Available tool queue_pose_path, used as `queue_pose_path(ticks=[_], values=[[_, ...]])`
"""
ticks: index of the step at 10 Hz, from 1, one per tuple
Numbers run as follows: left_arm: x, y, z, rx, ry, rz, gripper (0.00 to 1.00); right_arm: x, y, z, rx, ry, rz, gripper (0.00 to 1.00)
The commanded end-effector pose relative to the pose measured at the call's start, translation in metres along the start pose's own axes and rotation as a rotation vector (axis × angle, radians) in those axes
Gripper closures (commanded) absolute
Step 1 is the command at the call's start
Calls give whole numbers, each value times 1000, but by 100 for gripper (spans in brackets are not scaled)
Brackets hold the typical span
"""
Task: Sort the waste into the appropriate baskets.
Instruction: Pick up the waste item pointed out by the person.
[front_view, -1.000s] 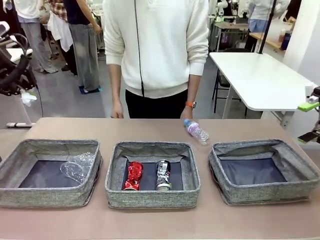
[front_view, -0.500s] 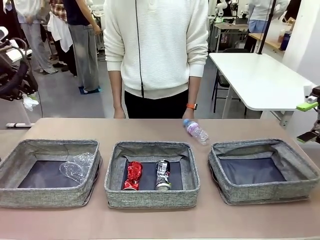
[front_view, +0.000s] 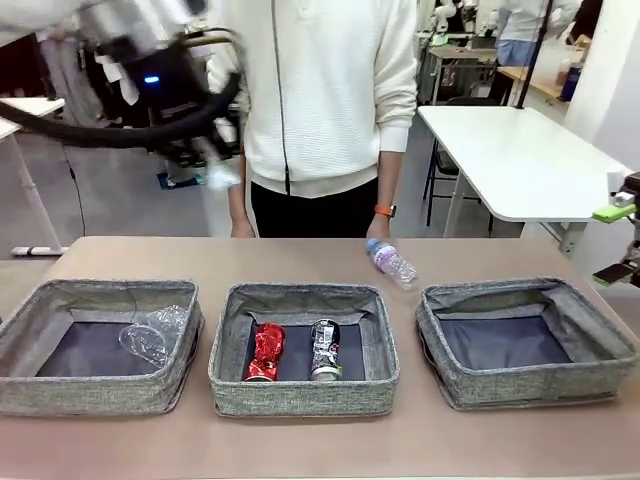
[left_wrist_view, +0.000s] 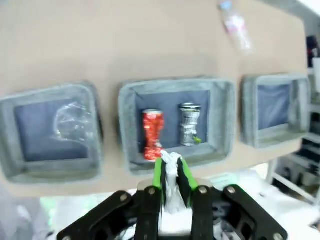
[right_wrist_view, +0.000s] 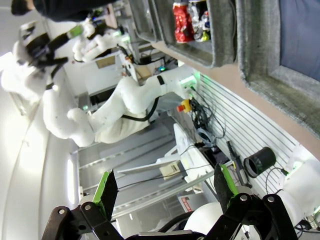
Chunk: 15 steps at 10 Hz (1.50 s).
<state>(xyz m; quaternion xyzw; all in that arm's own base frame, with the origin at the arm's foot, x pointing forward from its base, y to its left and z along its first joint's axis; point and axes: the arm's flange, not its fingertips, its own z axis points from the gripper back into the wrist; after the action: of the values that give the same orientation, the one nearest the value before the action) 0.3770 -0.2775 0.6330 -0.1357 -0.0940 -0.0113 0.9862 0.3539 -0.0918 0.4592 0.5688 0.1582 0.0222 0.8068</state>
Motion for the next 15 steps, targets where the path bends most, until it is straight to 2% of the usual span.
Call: queue_pose_path(ticks=[1,2,4,5,9,10,15], values=[[23,-60,24,124,24,-13,86,-2,4,0,7,-1,-9,0],[17,-80,37,152,0,-5,86,-2,4,0,7,-1,-9,0],[17,-92,59,178,-37,14,86,-2,4,0,7,-1,-9,0],[17,-95,68,172,-11,4,86,-2,4,0,7,-1,-9,0],[25,-96,68,115,-6,22,86,-2,4,0,7,-1,-9,0],[21,-95,70,136,-15,-12,86,-2,4,0,7,-1,-9,0],[21,-95,70,136,-15,-12,86,-2,4,0,7,-1,-9,0]])
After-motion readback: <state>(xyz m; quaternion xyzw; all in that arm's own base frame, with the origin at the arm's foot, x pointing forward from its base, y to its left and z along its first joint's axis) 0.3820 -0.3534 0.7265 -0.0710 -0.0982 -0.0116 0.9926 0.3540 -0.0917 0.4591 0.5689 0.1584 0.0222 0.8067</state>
